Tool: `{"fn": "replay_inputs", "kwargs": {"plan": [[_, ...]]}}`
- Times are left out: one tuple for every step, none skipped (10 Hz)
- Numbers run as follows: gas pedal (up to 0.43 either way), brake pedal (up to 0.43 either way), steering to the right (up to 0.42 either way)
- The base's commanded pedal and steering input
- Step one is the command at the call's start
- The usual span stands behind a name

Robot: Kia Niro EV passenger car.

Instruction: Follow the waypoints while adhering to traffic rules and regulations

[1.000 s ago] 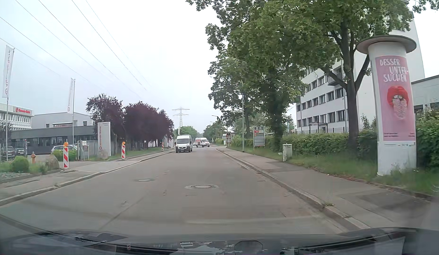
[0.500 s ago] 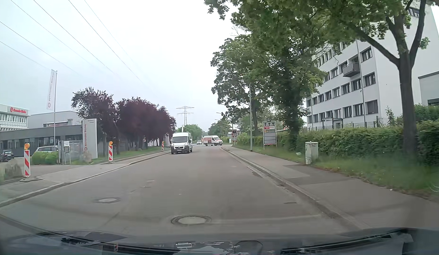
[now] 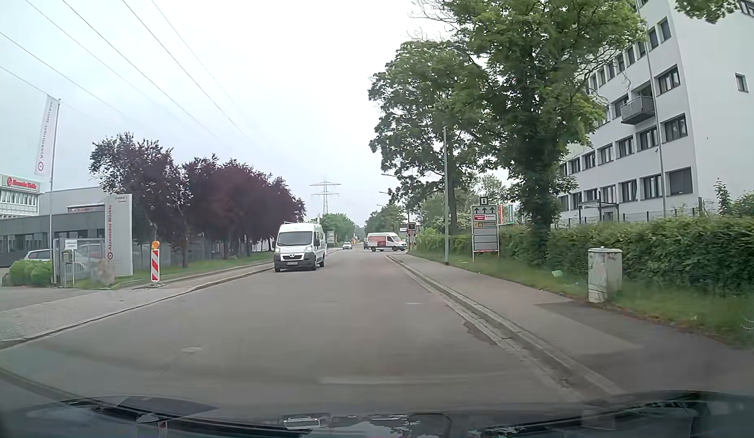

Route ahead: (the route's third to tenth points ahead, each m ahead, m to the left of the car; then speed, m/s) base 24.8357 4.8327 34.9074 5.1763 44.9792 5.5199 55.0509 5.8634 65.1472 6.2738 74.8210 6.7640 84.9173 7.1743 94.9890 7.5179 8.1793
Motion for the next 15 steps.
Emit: {"fn": "replay_inputs", "kwargs": {"plan": [[0.067,0.000,-0.021],[0.067,0.000,-0.021],[0.067,0.000,-0.020],[0.067,0.000,-0.020],[0.067,0.000,-0.020],[0.067,0.000,-0.020],[0.067,0.000,-0.020],[0.067,0.000,-0.020],[0.067,0.000,-0.019],[0.067,0.000,-0.018],[0.067,0.000,-0.018],[0.067,0.000,-0.018],[0.067,0.000,-0.014],[0.067,0.000,-0.010],[0.067,0.000,-0.007]]}}
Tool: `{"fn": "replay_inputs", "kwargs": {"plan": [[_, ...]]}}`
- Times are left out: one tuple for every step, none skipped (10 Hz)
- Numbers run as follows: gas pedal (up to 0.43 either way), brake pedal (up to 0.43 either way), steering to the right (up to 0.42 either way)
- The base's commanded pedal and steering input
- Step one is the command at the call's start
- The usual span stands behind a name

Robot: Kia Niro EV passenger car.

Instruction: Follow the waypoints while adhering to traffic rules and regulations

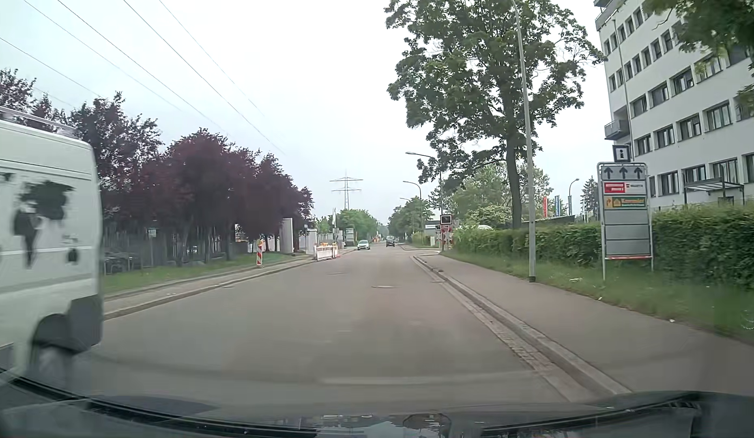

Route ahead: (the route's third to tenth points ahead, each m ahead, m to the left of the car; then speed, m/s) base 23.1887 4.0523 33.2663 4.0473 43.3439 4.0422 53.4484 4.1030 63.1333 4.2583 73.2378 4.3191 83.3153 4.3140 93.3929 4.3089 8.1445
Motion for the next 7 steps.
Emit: {"fn": "replay_inputs", "kwargs": {"plan": [[0.067,0.000,-0.005],[0.067,0.000,-0.002],[0.067,0.000,0.000],[0.067,0.000,-0.001],[0.067,0.000,0.000],[0.067,0.000,0.000],[0.067,0.000,0.000]]}}
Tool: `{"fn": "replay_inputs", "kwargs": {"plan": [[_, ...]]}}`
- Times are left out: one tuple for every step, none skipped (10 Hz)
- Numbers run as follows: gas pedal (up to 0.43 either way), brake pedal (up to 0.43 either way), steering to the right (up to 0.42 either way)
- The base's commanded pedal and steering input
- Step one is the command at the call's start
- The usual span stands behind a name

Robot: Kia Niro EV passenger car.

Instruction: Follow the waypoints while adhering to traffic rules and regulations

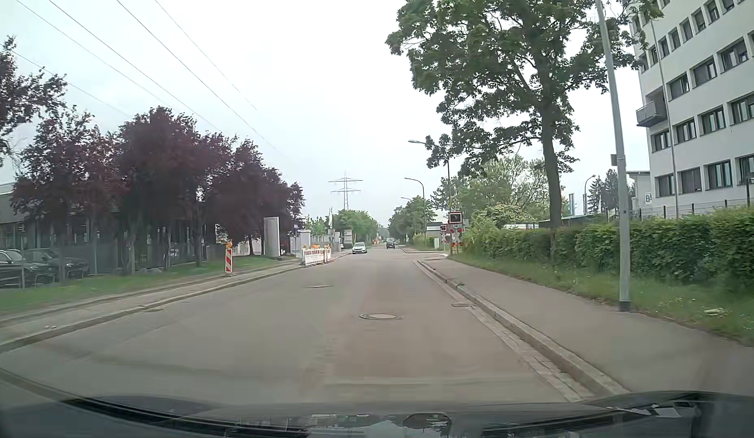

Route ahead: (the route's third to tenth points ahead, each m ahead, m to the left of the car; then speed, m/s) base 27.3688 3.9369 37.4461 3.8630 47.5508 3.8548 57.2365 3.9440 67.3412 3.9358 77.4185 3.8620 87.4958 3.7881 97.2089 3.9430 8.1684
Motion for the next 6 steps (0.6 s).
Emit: {"fn": "replay_inputs", "kwargs": {"plan": [[0.059,0.000,0.001],[0.059,0.000,0.004],[0.039,0.000,0.007],[0.039,0.000,0.008],[0.039,0.000,0.008],[0.039,0.000,0.006]]}}
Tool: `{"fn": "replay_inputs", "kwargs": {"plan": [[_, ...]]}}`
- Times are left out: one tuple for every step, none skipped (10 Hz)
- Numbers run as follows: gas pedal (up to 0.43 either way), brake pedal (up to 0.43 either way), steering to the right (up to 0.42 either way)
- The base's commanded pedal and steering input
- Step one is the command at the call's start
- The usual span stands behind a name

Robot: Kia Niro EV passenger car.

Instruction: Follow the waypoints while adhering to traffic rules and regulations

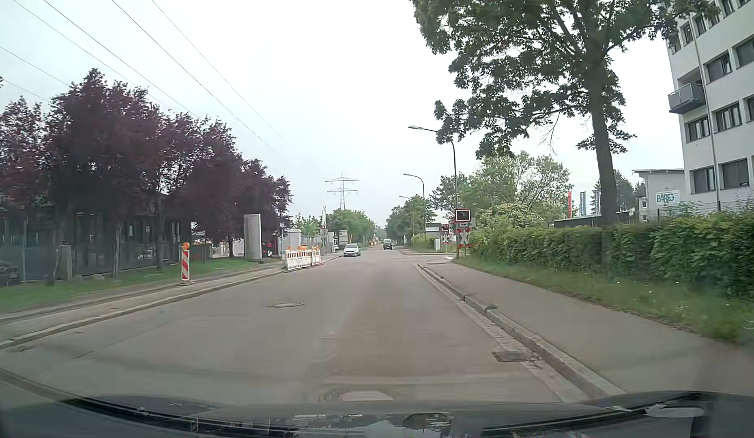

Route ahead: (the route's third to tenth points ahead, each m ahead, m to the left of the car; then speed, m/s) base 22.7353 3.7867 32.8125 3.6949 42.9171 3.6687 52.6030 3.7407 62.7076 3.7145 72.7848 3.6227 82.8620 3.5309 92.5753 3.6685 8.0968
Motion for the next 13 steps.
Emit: {"fn": "replay_inputs", "kwargs": {"plan": [[0.039,0.000,0.007],[0.039,0.000,0.007],[0.039,0.000,0.006],[0.039,0.000,0.005],[0.039,0.000,0.004],[0.039,0.000,0.002],[0.039,0.000,0.002],[0.039,0.000,0.004],[0.039,0.000,0.000],[0.039,0.000,-0.004],[0.039,0.000,-0.009],[0.039,0.000,-0.005],[0.039,0.000,-0.004]]}}
